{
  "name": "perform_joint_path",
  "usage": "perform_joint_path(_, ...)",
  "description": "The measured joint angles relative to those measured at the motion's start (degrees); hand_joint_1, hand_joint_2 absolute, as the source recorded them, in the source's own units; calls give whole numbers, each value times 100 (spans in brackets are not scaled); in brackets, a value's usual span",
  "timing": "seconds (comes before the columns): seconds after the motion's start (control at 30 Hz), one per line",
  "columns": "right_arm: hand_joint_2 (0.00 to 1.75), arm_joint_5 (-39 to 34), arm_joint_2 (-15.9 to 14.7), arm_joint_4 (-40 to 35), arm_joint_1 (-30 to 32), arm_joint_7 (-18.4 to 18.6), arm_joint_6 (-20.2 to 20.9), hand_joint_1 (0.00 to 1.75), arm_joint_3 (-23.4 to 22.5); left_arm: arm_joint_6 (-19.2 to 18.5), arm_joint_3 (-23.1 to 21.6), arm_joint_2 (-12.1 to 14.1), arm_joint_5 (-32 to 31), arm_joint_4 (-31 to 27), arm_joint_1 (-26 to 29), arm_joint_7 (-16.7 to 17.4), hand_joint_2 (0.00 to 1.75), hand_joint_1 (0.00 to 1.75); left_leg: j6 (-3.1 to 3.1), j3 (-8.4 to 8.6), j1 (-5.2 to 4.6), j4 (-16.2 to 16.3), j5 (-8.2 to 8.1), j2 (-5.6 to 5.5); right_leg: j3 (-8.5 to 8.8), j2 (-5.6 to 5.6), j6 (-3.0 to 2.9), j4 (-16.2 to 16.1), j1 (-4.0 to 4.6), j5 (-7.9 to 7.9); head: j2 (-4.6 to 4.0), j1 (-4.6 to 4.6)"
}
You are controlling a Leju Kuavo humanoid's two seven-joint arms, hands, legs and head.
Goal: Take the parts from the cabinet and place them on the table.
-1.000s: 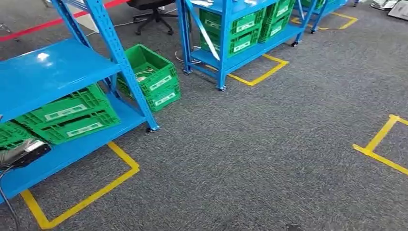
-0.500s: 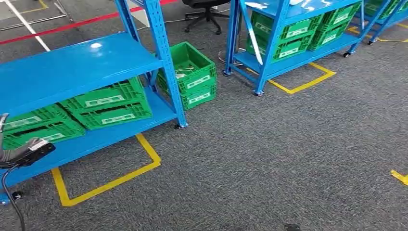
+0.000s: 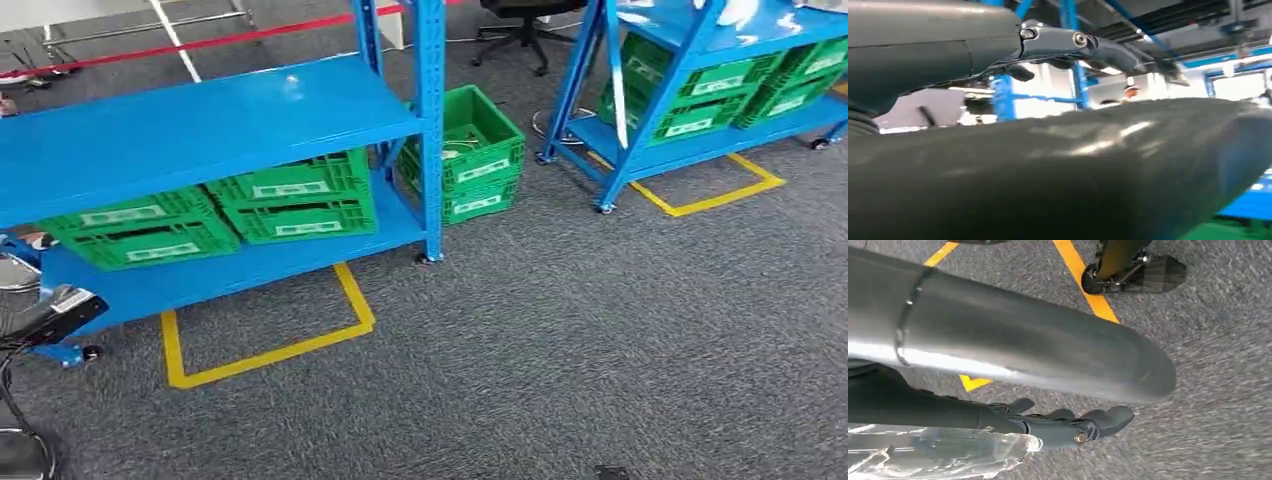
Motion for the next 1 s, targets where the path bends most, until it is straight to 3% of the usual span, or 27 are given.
perform_joint_path(0.03, 0, 2, 0, -2, -6, 0, 0, 0, -2, 0, 9, 4, 0, -2, 6, 0, 0, 0, 49, 23, 39, -36, 37, -97, 20, -48, 49, 8, 9, -34, 0, -9)
perform_joint_path(0.07, 0, 2, 0, -2, -9, -2, 0, 0, -2, 2, 15, 7, 0, -11, 11, 0, 0, 0, 75, 23, 74, -40, 50, -160, -37, 287, 97, 117, -9, -109, 0, 13)
perform_joint_path(0.1, 0, 2, 0, -2, -6, -7, -2, 0, -2, 2, 17, 6, 0, -11, -14, 2, 0, 0, 109, 22, 92, -40, 56, -216, -156, 596, 113, 424, -29, -299, 0, 42)
perform_joint_path(0.13, 0, 2, 0, -2, -2, -7, -2, 0, -2, 2, 13, -9, 0, -13, -19, 0, 0, 0, 125, 15, 102, -40, 61, -300, -367, 740, 123, 883, -34, -527, 0, 57)
perform_joint_path(0.2, 0, 0, 0, 0, 23, 2, 0, 0, -2, 0, 9, -39, 0, -11, 3, 2, 0, 0, 129, 1, 101, -37, 62, -474, -829, 799, 142, 1802, -37, -878, 0, 57)
perform_joint_path(0.23, 0, 0, 0, 0, 34, 2, 0, 0, -2, -2, 7, -50, 0, -11, 18, 2, 0, 0, 129, 3, 101, -36, 62, -556, -914, 801, 139, 1911, -36, -849, 0, 55)
perform_joint_path(0.27, 0, 0, 0, 0, 38, 2, 0, 0, -2, -2, 9, -55, 0, -11, 23, 2, 0, 0, 127, 8, 104, -34, 63, -655, -858, 804, 133, 1737, -37, -673, 0, 59)
perform_joint_path(0.33, 0, 0, 0, 0, 31, 2, -2, 0, -2, -2, 9, -55, 0, -11, 20, 2, 0, 0, 105, 23, 127, -31, 62, -831, -435, 904, 117, 763, -64, -112, 0, 57)
perform_joint_path(0.37, 0, 0, 0, 0, 29, 0, -2, 0, -2, -2, 9, -55, 0, -13, 18, 2, 0, 0, 71, 24, 136, -24, 58, -902, -201, 1116, 131, 260, -101, 109, 0, 59)
perform_joint_path(0.4, 0, 0, 0, 4, 35, 2, 0, 0, -2, -2, 11, -52, 0, -11, 13, 2, 0, 0, 26, -11, 111, 2, 57, -982, -114, 1474, 141, 52, -160, 29, 0, 61)
perform_joint_path(0.5, 0, 0, 7, 4, 10, 2, 0, 0, -2, -2, 13, -37, 0, -13, 27, 2, 0, 0, -103, -91, 171, -28, 136, -1192, -99, 1249, 43, 89, -104, 51, 0, 48)
perform_joint_path(0.53, 0, 0, 11, 4, 9, 2, 0, 0, -2, -2, 17, -31, 0, -13, 37, 2, 0, 0, -136, -102, 171, -36, 144, -1266, -87, 1172, 1, 65, -122, 69, 0, 52)
perform_joint_path(0.57, 0, 2, 15, 4, 3, 2, 0, 0, -4, 0, 24, -20, 0, -13, 59, 2, 0, 0, -145, -123, 167, 14, 99, -1085, -75, 1085, -44, 29, -140, 95, 0, 48)
perform_joint_path(0.6, 0, 0, 11, 2, 2, 0, -4, 0, -7, 0, 31, 0, 0, -11, 26, 2, 0, 0, -160, -242, 128, 234, -60, -727, -72, 1018, -99, 17, -129, 91, 0, -5)
perform_joint_path(0.63, 0, 0, 11, 2, 7, 0, -5, 0, -7, 0, 31, -7, 0, -13, -16, 2, 0, 0, -184, -452, 130, 657, -286, -540, -77, 935, -112, 17, -113, 91, 0, -20)
perform_joint_path(0.7, 0, -2, 11, 2, 24, 2, -4, 0, -7, -4, 15, -35, 0, -11, -2, 2, 0, 0, -207, -909, 135, 1592, -664, -417, -85, 765, -131, 18, -94, 77, 0, -20)
perform_joint_path(0.73, 0, -4, 11, 4, 32, 2, -4, 0, -7, -7, 15, -42, 0, -11, 20, 2, 0, 0, -208, -1020, 135, 1814, -696, -413, -87, 686, -133, 18, -92, 75, 0, -18)
perform_joint_path(0.77, 0, -4, 11, 2, 35, 2, -4, 0, -7, -7, 15, -42, 0, -11, 32, 2, 0, 0, -206, -982, 135, 1751, -587, -412, -84, 602, -132, 18, -90, 70, 0, -18)
perform_joint_path(0.8, 0, -2, 11, 2, 30, 2, -4, 0, -7, -7, 15, -39, 0, -11, 29, 2, 0, 0, -198, -817, 134, 1435, -373, -404, -79, 520, -126, 18, -87, 62, 0, -20)
perform_joint_path(0.83, 0, -4, 13, 2, 20, 2, -4, 0, -7, -7, 17, -37, 0, -13, 25, 2, 0, 0, -183, -537, 130, 922, -121, -345, -63, 442, -115, 18, -87, 53, 0, -18)
perform_joint_path(0.87, 0, -13, 13, 2, 11, -4, -4, 0, -7, -7, 22, -33, 0, -13, 20, 2, 0, 0, -163, -231, 114, 407, 74, -156, -41, 377, -94, 18, -82, 38, 0, -20)
perform_joint_path(0.9, 0, -28, 13, 2, 8, -15, -7, 0, -9, -7, 24, -33, 0, -13, 4, 2, 0, 0, -151, -19, 65, 38, 68, 268, -15, 319, -62, 24, -38, 15, 0, -24)
perform_joint_path(0.93, 0, -37, 13, 2, 7, -17, -11, 0, -11, -9, 24, -39, 0, -17, -21, 2, 0, 0, -80, -22, 52, 3, 78, 179, -9, 265, -30, 38, -8, -18, 0, -25)
perform_joint_path(1.0, 0, -44, 13, 2, 10, -20, -15, 0, -26, -9, 22, -39, 0, -26, -7, 2, 0, 0, -28, -45, 38, 11, 69, 26, 48, 127, 16, 2, -8, -34, 0, -11)
